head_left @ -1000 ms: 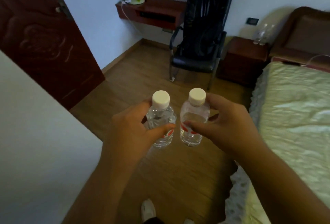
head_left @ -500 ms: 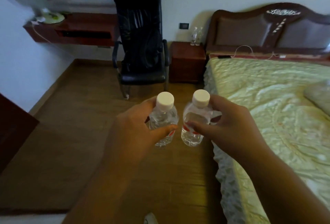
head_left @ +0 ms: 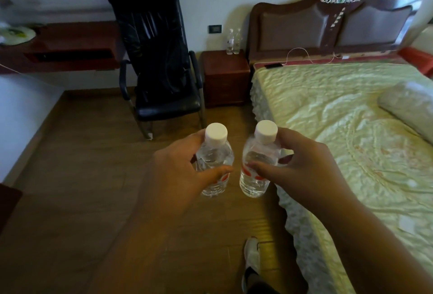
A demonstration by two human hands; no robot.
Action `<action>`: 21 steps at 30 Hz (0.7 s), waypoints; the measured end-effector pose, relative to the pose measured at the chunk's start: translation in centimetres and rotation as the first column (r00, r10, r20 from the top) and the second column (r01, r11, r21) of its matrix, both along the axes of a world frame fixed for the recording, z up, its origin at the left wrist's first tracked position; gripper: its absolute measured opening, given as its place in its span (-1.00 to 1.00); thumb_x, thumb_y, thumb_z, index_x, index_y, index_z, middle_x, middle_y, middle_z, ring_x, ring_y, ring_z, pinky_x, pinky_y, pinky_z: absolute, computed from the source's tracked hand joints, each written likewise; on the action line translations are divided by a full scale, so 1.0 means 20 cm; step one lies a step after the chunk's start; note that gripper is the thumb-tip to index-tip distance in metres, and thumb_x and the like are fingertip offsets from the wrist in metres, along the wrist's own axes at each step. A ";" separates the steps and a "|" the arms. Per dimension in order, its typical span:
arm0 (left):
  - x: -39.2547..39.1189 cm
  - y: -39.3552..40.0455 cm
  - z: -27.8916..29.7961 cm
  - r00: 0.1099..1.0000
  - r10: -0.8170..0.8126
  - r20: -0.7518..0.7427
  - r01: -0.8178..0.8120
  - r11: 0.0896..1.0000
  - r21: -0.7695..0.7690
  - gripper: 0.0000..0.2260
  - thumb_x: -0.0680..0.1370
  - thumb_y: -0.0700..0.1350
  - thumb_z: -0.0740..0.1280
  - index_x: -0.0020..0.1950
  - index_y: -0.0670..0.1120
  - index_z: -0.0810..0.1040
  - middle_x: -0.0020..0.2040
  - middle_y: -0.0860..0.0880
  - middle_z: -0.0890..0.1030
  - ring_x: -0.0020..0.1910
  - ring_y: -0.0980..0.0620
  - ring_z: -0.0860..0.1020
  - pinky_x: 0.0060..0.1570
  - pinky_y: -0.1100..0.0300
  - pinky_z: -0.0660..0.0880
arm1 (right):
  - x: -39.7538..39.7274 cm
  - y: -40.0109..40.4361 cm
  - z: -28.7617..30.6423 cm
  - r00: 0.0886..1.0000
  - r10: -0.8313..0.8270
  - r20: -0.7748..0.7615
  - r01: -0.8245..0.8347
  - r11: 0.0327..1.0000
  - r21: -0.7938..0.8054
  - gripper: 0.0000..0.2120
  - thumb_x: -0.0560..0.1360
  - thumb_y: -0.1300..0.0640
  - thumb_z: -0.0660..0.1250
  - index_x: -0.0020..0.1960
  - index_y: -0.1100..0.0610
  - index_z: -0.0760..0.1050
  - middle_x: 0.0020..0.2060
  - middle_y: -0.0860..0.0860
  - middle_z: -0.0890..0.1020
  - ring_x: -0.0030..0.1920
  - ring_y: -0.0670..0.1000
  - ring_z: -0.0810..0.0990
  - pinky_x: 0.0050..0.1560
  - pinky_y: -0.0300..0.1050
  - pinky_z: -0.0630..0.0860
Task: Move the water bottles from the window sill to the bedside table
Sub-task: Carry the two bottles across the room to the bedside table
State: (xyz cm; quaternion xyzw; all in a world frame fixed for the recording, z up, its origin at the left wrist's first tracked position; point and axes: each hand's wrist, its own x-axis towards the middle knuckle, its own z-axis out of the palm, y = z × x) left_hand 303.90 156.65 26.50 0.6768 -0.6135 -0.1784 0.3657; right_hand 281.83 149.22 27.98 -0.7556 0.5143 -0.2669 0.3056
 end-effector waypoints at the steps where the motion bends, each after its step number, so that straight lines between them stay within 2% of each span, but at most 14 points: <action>1: 0.01 -0.05 -0.01 1.000 0.004 -0.005 -0.004 1.000 0.006 -0.31 0.32 0.22 0.51 0.42 0.23 0.39 0.26 0.29 0.53 0.21 0.29 0.51 0.17 0.30 0.49 | 0.00 -0.05 -0.01 1.000 0.004 -0.005 -0.004 1.000 0.002 -0.43 0.30 -0.15 0.58 0.27 -0.16 0.52 0.01 -0.25 0.66 -0.09 -0.20 0.64 -0.01 -0.02 0.63; 5: 0.01 -0.26 -0.02 1.000 0.021 0.023 -0.022 0.999 0.036 -0.29 0.32 0.24 0.49 0.44 0.19 0.40 0.29 0.20 0.55 0.23 0.22 0.53 0.20 0.15 0.53 | 0.02 -0.27 -0.02 1.000 0.020 0.001 -0.020 1.000 0.008 -0.40 0.31 -0.15 0.57 0.30 -0.15 0.51 0.04 -0.23 0.66 -0.09 -0.18 0.65 -0.02 -0.01 0.63; 12: -0.06 -0.74 0.02 0.996 0.066 0.054 -0.068 0.997 0.036 -0.27 0.31 0.26 0.48 0.44 0.16 0.41 0.31 0.16 0.56 0.25 0.17 0.53 0.20 0.05 0.55 | -0.01 -0.79 0.02 0.998 0.059 -0.007 -0.059 0.998 -0.010 -0.37 0.32 -0.15 0.57 0.34 -0.13 0.48 0.11 -0.22 0.64 0.00 -0.17 0.61 0.03 -0.11 0.60; 21: -0.20 -1.26 0.04 0.995 0.097 0.027 -0.097 0.995 0.010 -0.27 0.28 0.28 0.49 0.43 0.21 0.41 0.26 0.21 0.57 0.22 0.19 0.54 0.18 0.05 0.56 | -0.13 -1.33 0.09 0.997 0.076 0.016 -0.075 0.996 -0.046 -0.38 0.31 -0.13 0.59 0.32 -0.16 0.50 0.08 -0.26 0.64 0.04 -0.20 0.60 0.08 -0.08 0.60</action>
